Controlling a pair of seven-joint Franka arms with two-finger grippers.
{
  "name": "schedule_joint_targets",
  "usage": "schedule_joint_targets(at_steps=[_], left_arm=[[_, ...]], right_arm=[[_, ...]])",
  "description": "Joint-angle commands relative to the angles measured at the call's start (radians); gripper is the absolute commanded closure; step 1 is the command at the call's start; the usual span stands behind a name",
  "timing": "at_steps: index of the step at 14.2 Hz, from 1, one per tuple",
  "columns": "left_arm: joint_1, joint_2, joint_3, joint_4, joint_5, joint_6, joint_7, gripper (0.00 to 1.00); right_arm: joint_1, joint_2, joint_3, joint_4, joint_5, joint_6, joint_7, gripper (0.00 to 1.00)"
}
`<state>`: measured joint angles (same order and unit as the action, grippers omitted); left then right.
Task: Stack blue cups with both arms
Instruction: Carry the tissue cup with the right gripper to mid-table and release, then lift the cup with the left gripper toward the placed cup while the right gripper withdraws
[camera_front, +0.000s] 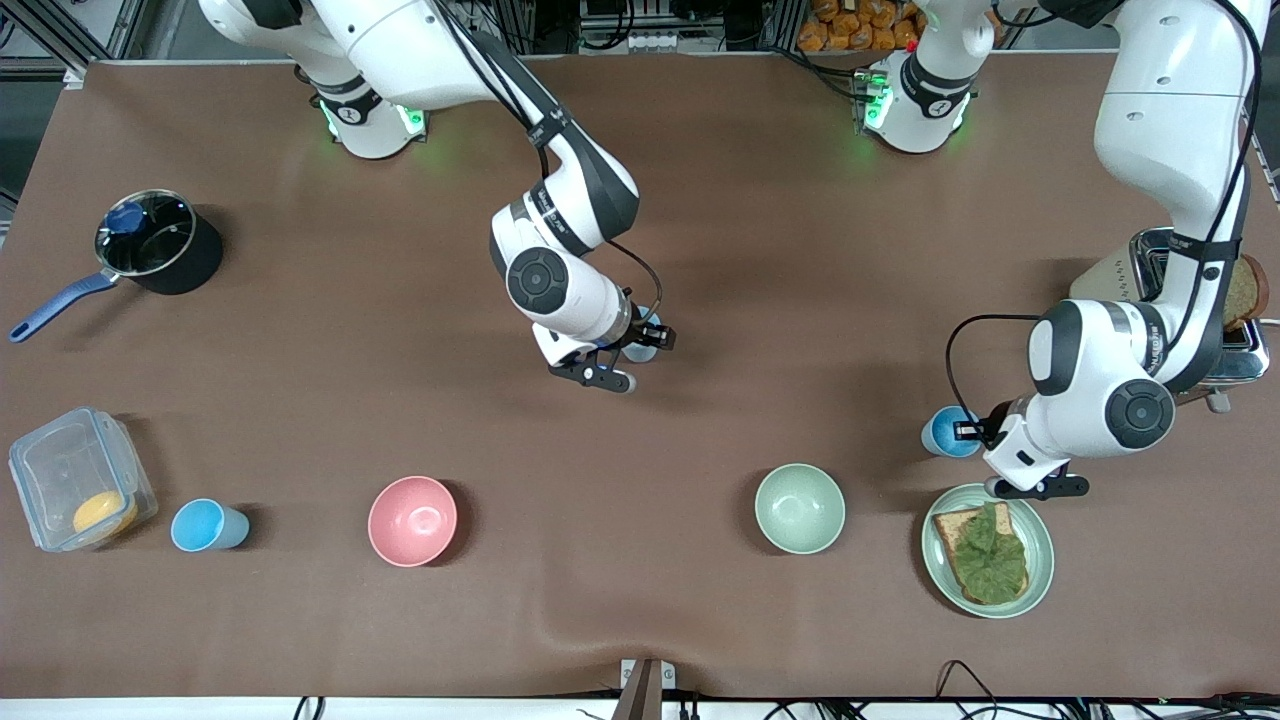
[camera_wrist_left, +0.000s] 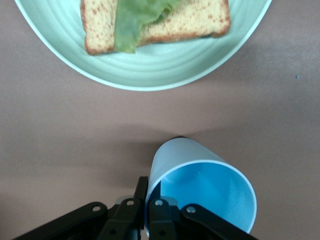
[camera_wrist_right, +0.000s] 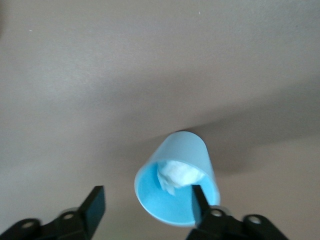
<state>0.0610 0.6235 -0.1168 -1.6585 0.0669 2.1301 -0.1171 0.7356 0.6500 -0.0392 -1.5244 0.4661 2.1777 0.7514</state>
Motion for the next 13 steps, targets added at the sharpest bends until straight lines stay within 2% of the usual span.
schedule_joint_targets(at_steps=[1, 4, 7, 11, 13], left_arm=[[0.006, -0.065, -0.003, -0.001, -0.054, -0.01, 0.0, 1.0], [-0.009, -0.128, -0.013, -0.003, -0.114, -0.032, -0.082, 1.0], [-0.015, -0.149, -0.121, -0.001, -0.117, -0.052, -0.25, 1.0], [-0.018, -0.179, -0.314, 0.003, -0.104, -0.081, -0.511, 1.0], [-0.053, -0.182, -0.371, 0.006, -0.104, -0.081, -0.611, 1.0]], right_arm=[[-0.007, -0.059, -0.062, 0.061, -0.044, -0.169, 0.002, 0.0], [-0.015, -0.13, -0.103, 0.102, -0.223, -0.332, -0.006, 0.0], [-0.059, -0.219, -0.129, 0.101, -0.362, -0.452, -0.081, 0.0], [-0.235, -0.326, -0.134, 0.105, -0.37, -0.608, -0.358, 0.0], [-0.327, -0.355, -0.134, 0.096, -0.368, -0.663, -0.507, 0.0]])
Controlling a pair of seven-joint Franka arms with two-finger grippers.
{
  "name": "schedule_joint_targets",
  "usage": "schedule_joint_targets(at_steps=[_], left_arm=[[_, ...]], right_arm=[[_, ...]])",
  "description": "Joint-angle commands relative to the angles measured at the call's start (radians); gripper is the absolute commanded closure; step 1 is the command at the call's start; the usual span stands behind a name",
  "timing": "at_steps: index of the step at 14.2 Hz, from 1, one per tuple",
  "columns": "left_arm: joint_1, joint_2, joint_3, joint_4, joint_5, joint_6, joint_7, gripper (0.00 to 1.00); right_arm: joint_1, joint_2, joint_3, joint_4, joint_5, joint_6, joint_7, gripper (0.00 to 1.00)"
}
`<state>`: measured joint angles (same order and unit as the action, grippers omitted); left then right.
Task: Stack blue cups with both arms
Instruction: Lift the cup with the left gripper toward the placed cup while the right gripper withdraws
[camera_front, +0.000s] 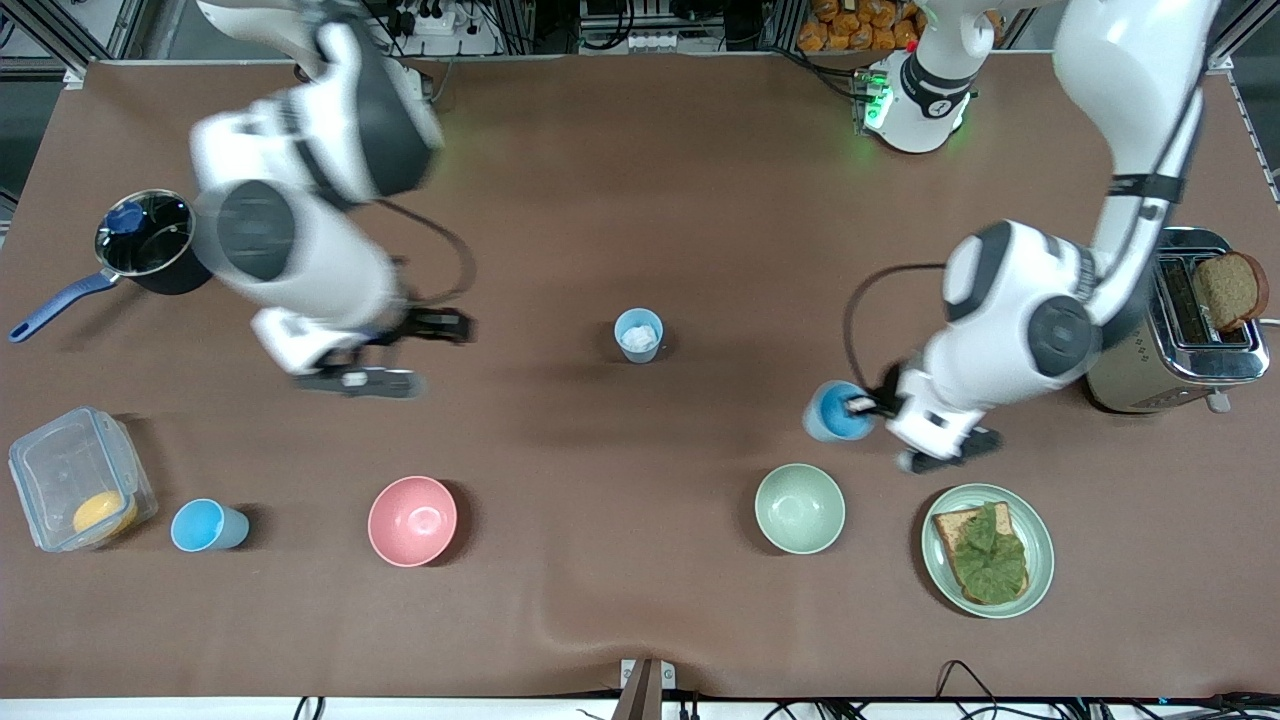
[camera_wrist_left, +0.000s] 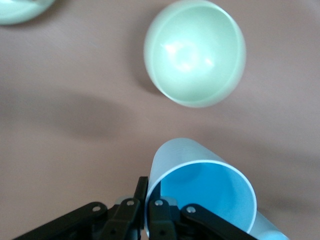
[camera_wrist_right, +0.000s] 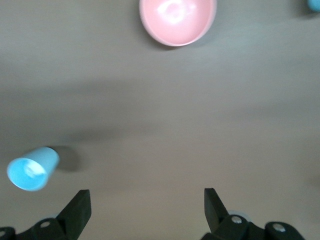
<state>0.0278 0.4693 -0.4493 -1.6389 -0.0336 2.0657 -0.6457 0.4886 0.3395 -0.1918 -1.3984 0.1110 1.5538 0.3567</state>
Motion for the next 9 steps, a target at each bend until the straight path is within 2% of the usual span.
schedule_joint_targets(at_steps=[1, 3, 5, 6, 8, 9], left_arm=[[-0.069, -0.021, -0.043, 0.004, -0.002, -0.016, -0.139, 1.0], [-0.159, -0.005, -0.038, 0.03, 0.023, -0.015, -0.231, 1.0], [-0.225, 0.017, -0.04, 0.048, 0.037, -0.015, -0.297, 1.0], [-0.261, 0.023, -0.037, 0.05, 0.038, -0.006, -0.327, 1.0], [-0.31, 0.045, -0.034, 0.054, 0.079, 0.005, -0.368, 1.0], [-0.324, 0.058, -0.034, 0.056, 0.095, 0.013, -0.39, 1.0]], right_arm=[[-0.125, -0.05, 0.018, -0.03, -0.011, -0.058, -0.195, 0.0], [-0.194, -0.112, 0.02, -0.069, -0.014, -0.058, -0.339, 0.0], [-0.244, -0.189, 0.025, -0.146, -0.02, -0.044, -0.38, 0.0], [-0.251, -0.209, 0.031, -0.16, -0.058, -0.043, -0.399, 0.0], [-0.324, -0.243, 0.104, -0.191, -0.105, -0.038, -0.429, 0.0], [-0.385, -0.27, 0.173, -0.221, -0.108, -0.015, -0.429, 0.0]])
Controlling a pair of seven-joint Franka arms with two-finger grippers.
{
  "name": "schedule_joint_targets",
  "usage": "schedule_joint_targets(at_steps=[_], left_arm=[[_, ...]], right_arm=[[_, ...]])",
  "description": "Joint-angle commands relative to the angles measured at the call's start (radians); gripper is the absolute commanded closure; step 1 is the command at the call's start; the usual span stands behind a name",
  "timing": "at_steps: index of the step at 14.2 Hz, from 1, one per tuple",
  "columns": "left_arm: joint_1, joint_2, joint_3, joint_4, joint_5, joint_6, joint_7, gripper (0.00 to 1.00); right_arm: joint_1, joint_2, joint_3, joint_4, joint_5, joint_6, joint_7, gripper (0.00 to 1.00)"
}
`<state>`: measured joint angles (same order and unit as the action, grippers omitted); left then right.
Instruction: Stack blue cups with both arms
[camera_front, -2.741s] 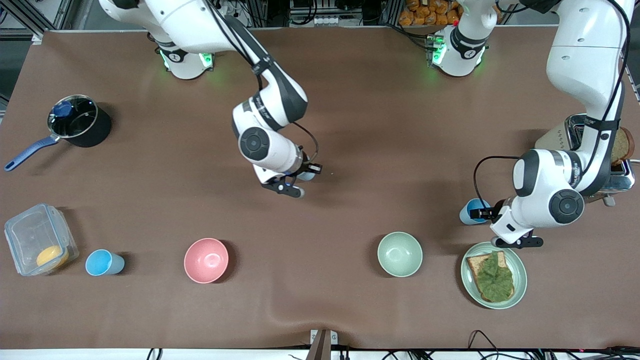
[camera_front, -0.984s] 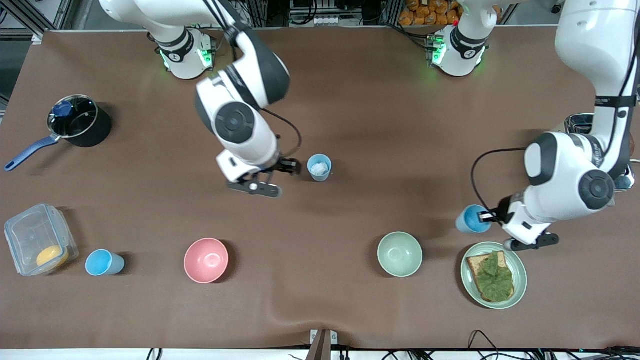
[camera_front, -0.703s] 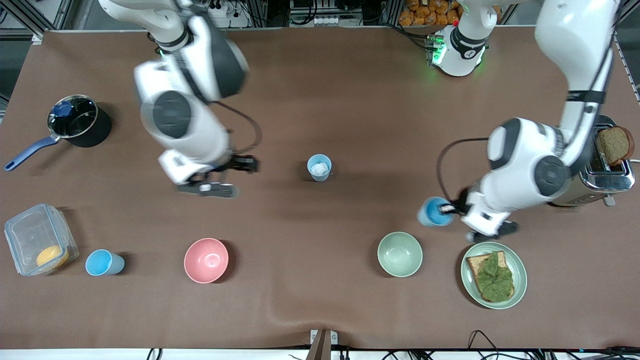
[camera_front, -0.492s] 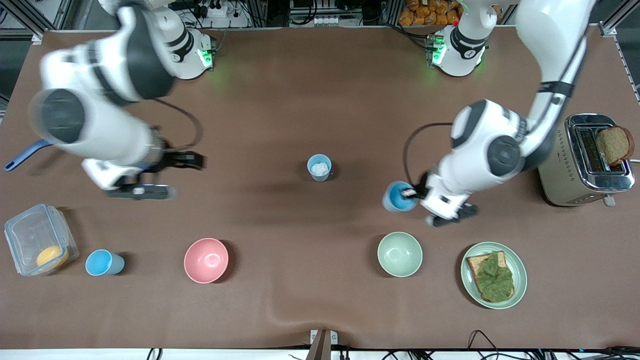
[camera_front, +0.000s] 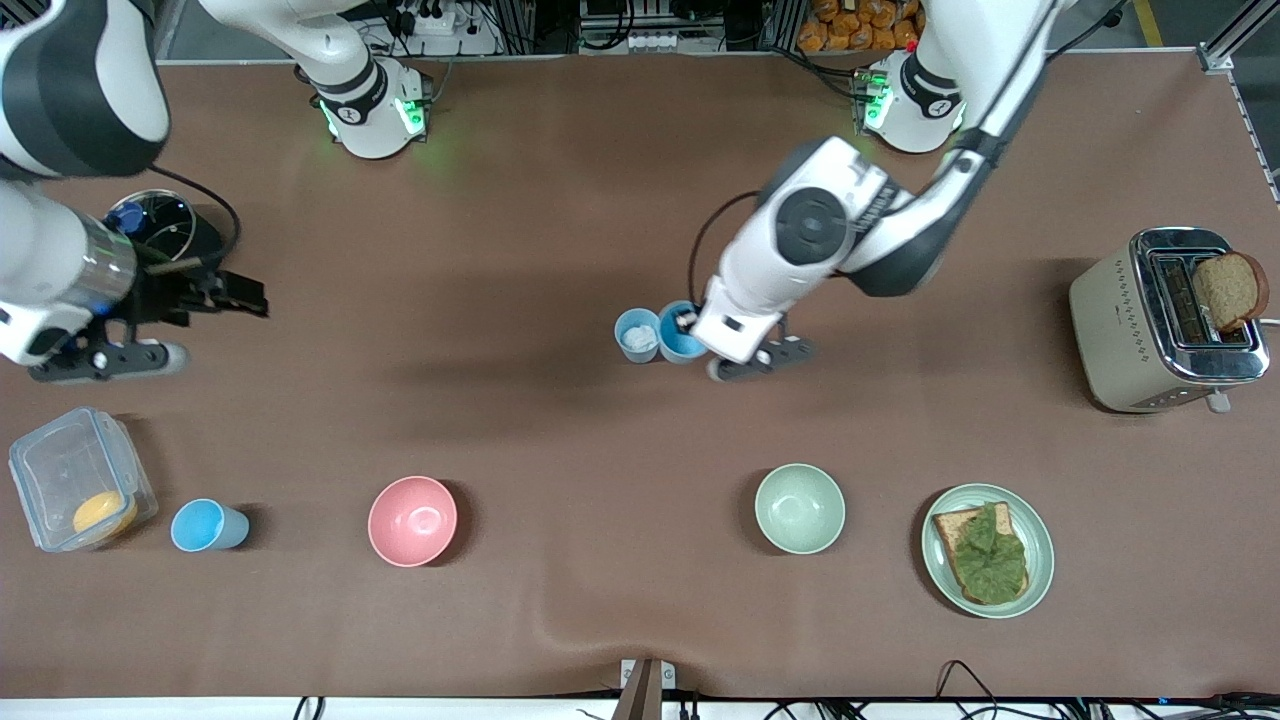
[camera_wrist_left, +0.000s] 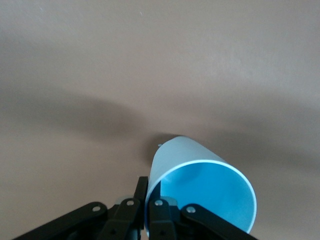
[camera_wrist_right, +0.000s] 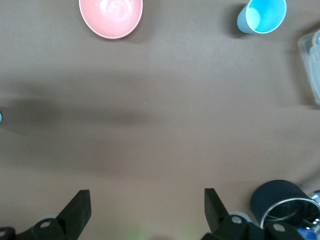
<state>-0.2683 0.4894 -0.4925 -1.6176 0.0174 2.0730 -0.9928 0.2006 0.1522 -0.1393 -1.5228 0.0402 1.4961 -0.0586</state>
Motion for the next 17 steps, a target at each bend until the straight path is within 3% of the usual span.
schedule_joint_targets(at_steps=[1, 3, 4, 10, 14, 15, 16, 17], left_arm=[[-0.048, 0.052, 0.009, 0.035, 0.048, 0.01, -0.061, 1.0], [-0.086, 0.075, 0.011, 0.035, 0.077, 0.029, -0.095, 1.0], [-0.098, 0.086, 0.009, 0.035, 0.097, 0.03, -0.115, 1.0], [-0.127, 0.133, 0.011, 0.035, 0.133, 0.065, -0.153, 1.0], [-0.134, 0.152, 0.011, 0.036, 0.133, 0.084, -0.162, 1.0], [-0.14, 0.15, 0.011, 0.036, 0.134, 0.084, -0.17, 0.33], [-0.146, 0.147, 0.014, 0.036, 0.169, 0.084, -0.168, 0.0], [-0.15, 0.138, 0.012, 0.036, 0.206, 0.084, -0.174, 0.0]], right_arm=[[-0.153, -0.114, 0.171, -0.149, -0.039, 0.086, -0.013, 0.0], [-0.194, -0.202, 0.207, -0.32, -0.036, 0.223, -0.015, 0.0], [-0.198, -0.221, 0.207, -0.338, -0.036, 0.23, -0.013, 0.0], [-0.216, -0.212, 0.15, -0.163, -0.017, 0.064, -0.012, 0.0], [-0.213, -0.2, 0.152, -0.154, -0.026, 0.069, -0.003, 0.0], [-0.21, -0.197, 0.153, -0.143, -0.026, 0.065, -0.003, 0.0], [-0.213, -0.195, 0.153, -0.14, -0.026, 0.065, -0.004, 0.0], [-0.214, -0.194, 0.153, -0.138, -0.026, 0.065, -0.004, 0.0]])
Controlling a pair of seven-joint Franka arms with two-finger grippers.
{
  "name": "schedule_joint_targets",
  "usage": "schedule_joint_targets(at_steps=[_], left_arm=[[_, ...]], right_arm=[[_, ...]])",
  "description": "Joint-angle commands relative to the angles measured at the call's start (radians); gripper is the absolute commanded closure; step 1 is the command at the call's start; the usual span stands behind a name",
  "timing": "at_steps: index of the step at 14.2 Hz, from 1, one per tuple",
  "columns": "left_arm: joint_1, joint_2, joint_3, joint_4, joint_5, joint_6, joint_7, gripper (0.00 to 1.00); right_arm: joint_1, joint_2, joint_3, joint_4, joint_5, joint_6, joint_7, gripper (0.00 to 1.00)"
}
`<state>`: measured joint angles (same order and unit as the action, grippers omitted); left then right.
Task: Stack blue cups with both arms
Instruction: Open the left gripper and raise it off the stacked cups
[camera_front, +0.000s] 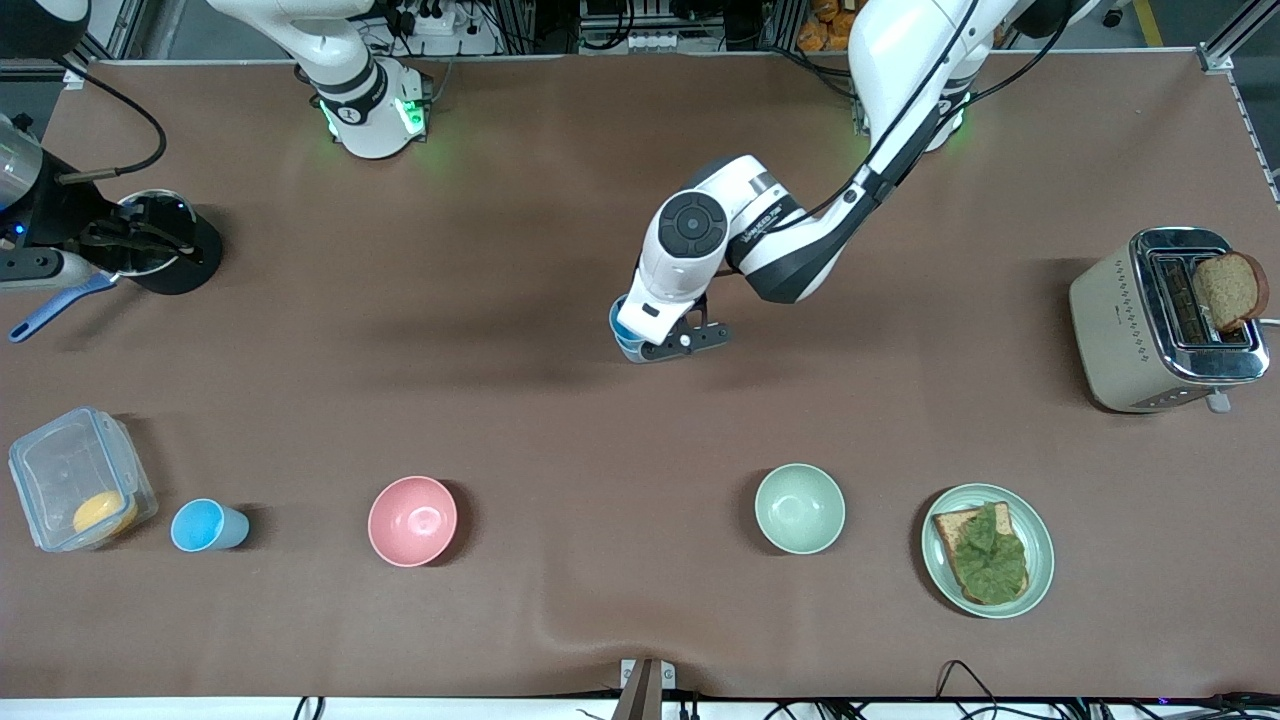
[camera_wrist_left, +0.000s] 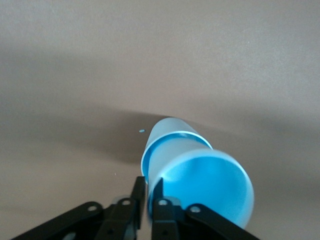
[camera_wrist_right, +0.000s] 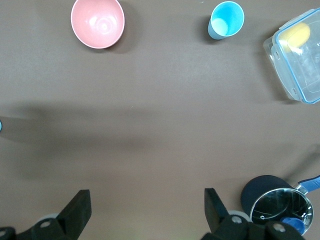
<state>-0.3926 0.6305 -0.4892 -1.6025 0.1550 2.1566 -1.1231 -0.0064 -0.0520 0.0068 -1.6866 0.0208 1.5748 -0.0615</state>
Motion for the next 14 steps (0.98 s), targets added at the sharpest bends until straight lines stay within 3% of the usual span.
schedule_joint_targets(at_steps=[1, 3, 6, 11, 14], left_arm=[[-0.023, -0.014, 0.009, 0.023, 0.073, 0.0, -0.046, 0.0], [-0.016, -0.031, 0.014, 0.044, 0.081, -0.009, -0.044, 0.0], [0.014, -0.061, 0.079, 0.085, 0.086, -0.049, -0.02, 0.0], [0.144, -0.135, 0.103, 0.213, 0.075, -0.295, 0.119, 0.0], [0.263, -0.236, 0.095, 0.214, 0.046, -0.401, 0.299, 0.0]], right_arm=[[-0.006, 0.009, 0.005, 0.025, -0.01, -0.01, -0.001, 0.0], [-0.001, 0.012, 0.007, 0.045, -0.019, -0.01, 0.0, 0.0], [-0.001, 0.015, 0.009, 0.047, -0.019, -0.01, 0.0, 0.0], [-0.004, 0.017, 0.009, 0.048, -0.019, -0.015, 0.0, 0.0], [-0.003, 0.018, 0.009, 0.047, -0.018, -0.015, 0.0, 0.0]])
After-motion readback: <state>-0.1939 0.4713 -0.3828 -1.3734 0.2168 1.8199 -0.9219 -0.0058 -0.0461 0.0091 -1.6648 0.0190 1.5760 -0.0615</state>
